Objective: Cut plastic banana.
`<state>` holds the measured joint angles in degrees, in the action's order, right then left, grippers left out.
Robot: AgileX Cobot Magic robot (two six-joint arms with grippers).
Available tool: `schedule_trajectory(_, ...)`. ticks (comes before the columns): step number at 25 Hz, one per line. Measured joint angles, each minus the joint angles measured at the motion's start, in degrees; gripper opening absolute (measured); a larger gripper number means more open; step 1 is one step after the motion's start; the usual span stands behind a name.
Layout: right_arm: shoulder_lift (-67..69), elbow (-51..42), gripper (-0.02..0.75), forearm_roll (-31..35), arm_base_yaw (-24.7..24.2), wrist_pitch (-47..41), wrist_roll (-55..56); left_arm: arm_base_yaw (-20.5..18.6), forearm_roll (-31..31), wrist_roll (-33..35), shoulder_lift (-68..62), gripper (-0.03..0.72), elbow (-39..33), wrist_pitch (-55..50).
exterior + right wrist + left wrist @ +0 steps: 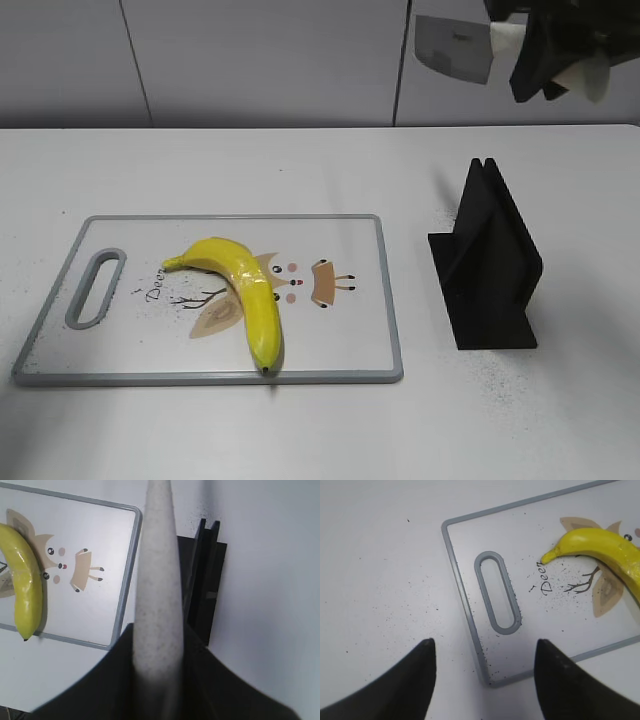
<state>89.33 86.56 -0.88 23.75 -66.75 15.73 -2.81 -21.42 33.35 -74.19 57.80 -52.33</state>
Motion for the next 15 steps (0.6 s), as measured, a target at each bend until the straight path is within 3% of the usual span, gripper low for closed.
schedule_trajectory(9, -6.1, -13.4, 0.165, -0.3, 0.0, 6.8, 5.7, 0.0, 0.0, 0.0, 0.0, 0.585, 0.0, -0.2)
schedule_trajectory(15, -7.2, -18.8, 0.165, -5.1, 0.0, 9.0, 8.1, 0.0, 1.1, 0.0, 0.2, 0.585, -1.7, -0.3)
